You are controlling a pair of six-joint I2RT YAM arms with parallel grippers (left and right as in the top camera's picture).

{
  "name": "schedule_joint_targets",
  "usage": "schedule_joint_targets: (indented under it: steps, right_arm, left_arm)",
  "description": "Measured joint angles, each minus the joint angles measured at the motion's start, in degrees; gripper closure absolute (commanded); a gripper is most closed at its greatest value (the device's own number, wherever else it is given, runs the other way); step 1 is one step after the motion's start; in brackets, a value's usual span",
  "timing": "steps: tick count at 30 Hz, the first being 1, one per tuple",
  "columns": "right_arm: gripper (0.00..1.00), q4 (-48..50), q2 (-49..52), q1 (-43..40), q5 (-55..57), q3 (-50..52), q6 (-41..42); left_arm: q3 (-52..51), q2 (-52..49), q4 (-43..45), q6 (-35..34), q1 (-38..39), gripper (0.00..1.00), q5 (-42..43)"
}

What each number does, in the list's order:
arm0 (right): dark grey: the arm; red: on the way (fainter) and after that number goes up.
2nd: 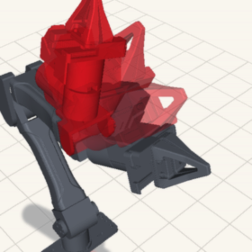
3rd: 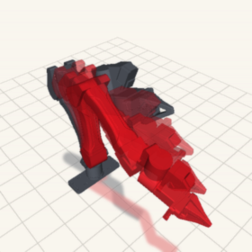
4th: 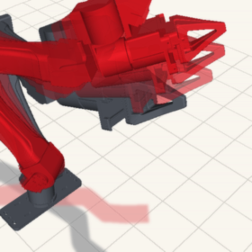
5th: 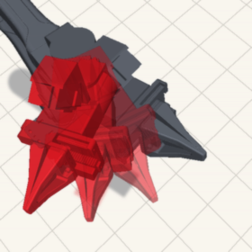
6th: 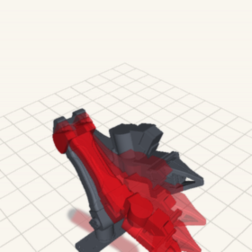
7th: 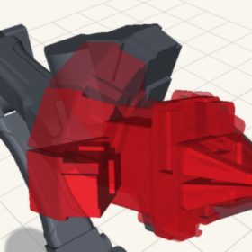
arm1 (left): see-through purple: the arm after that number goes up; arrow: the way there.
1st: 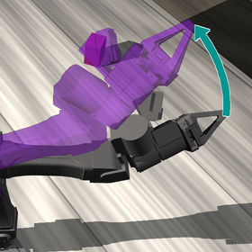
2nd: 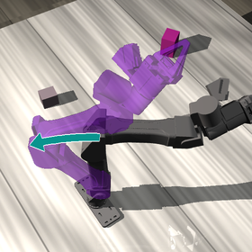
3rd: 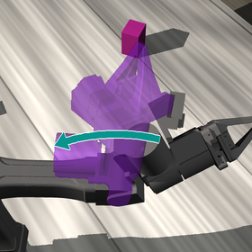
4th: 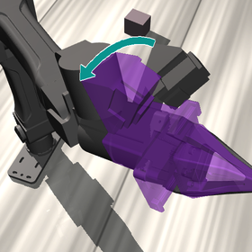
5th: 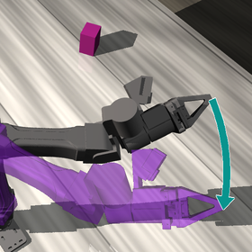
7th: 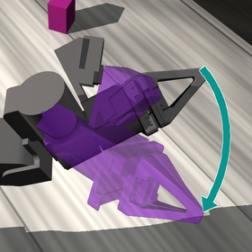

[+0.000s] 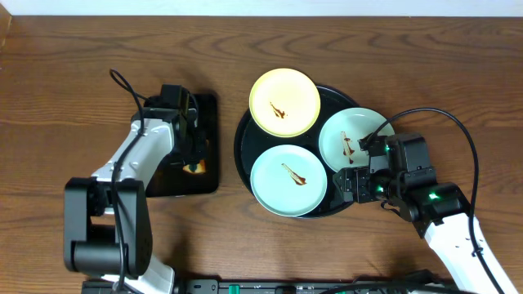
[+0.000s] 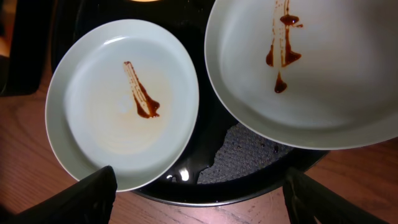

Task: Clean dirty plates on tray and stack at the side
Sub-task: 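Grasp the green-and-orange sponge with the left gripper, then grip the rim of the lower green plate with the right gripper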

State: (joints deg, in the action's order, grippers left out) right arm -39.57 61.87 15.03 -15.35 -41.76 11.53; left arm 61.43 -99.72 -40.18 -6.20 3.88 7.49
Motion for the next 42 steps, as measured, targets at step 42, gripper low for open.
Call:
schedule_joint_targets:
  steps: [42]
  right_arm:
    - [0.32,3.06,5.64,5.57,2.58,0.00,0.22]
  left_arm:
    - [0.22,16.98,1.68,6.25,-0.83,0.93,4.42]
